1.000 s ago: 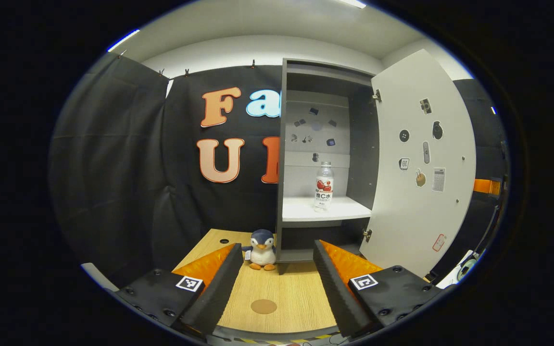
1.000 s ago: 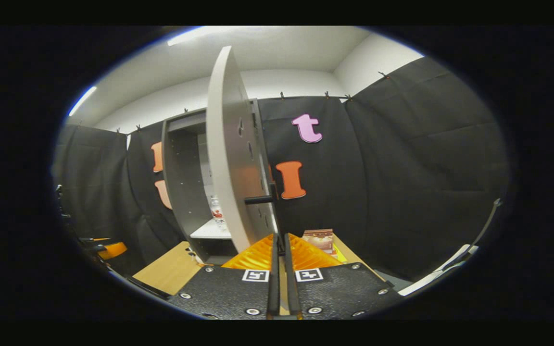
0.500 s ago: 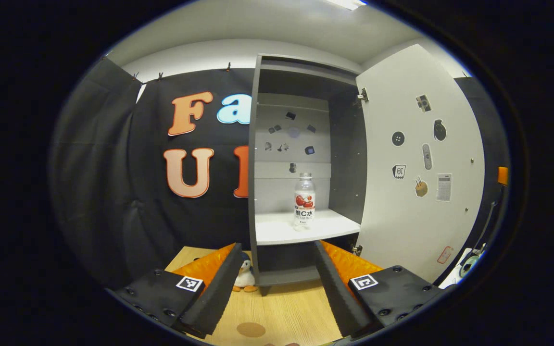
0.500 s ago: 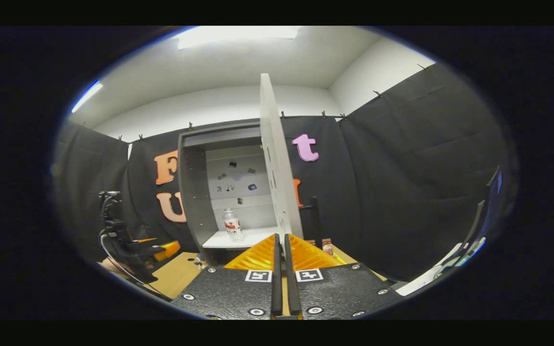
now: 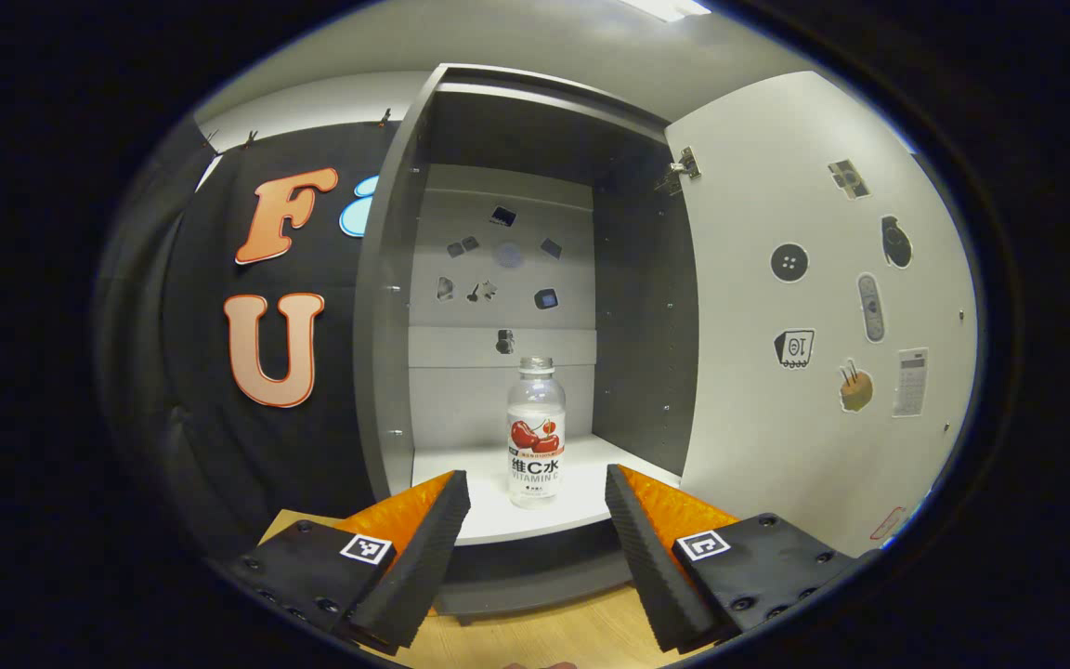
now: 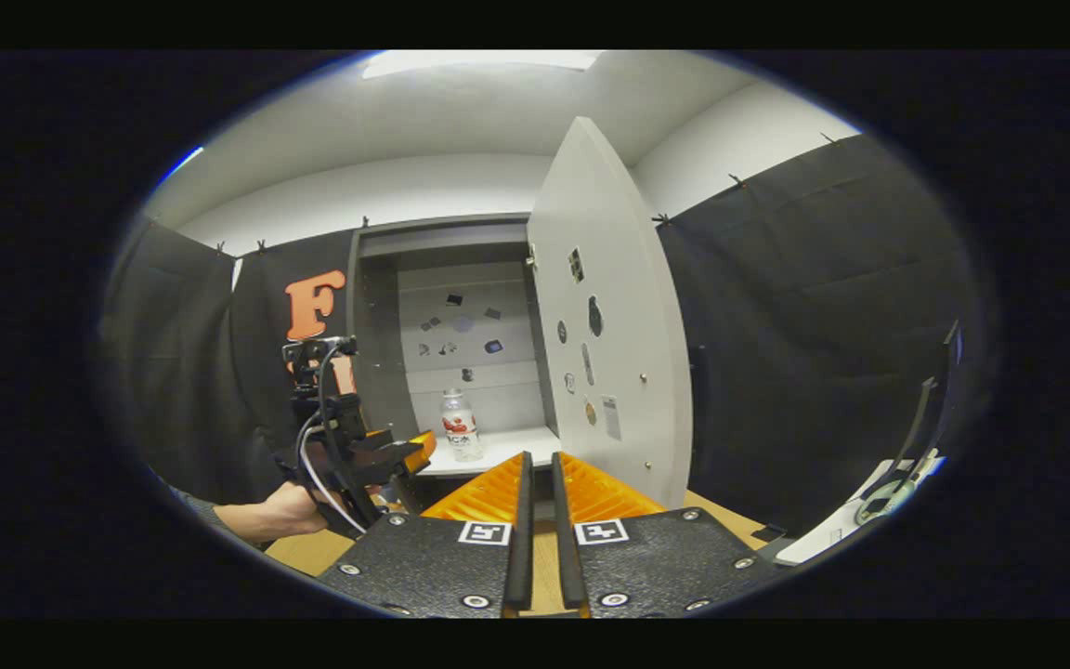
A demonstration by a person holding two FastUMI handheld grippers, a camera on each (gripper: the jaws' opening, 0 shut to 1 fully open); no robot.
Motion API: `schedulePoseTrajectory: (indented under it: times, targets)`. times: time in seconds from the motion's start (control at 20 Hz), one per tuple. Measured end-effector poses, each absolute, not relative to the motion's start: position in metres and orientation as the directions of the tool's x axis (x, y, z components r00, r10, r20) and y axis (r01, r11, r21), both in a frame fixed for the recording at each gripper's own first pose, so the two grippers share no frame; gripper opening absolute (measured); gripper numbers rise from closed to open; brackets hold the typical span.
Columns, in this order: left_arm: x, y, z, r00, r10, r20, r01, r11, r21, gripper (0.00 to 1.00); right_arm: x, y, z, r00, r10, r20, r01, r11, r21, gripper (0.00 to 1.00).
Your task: Open the cabinet door with the right hand, grasp the bottle in the cabinet with the left hand and place it on the coaster, then close the cabinet door with the right hand.
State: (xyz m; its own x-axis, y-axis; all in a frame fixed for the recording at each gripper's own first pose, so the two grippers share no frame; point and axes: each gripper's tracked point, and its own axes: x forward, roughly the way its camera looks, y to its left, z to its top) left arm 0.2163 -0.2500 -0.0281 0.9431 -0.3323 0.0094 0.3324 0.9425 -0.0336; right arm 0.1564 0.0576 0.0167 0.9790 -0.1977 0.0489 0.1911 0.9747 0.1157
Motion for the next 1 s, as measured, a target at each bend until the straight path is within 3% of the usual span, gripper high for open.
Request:
schedulePoseTrajectory:
  times: [0.1,0.45,1.0]
  targets:
    - [0.239,-0.257,-0.030,0.941,-0.338,0.011,0.338,0.941,-0.028,0.96,0.169,0.061,0.009,0.977,-0.210,0.026,0.205,0.970,0.129,0.11]
    - [0.309,-0.273,-0.037,0.938,-0.346,0.007,0.346,0.938,-0.027,0.96,0.210,0.065,-0.007,0.970,-0.240,-0.035,0.243,0.960,0.141,0.11]
    - [0.369,-0.296,-0.041,0.937,-0.349,0.017,0.349,0.937,-0.011,0.96,0.253,0.056,-0.022,0.963,-0.254,-0.096,0.265,0.955,0.131,0.11]
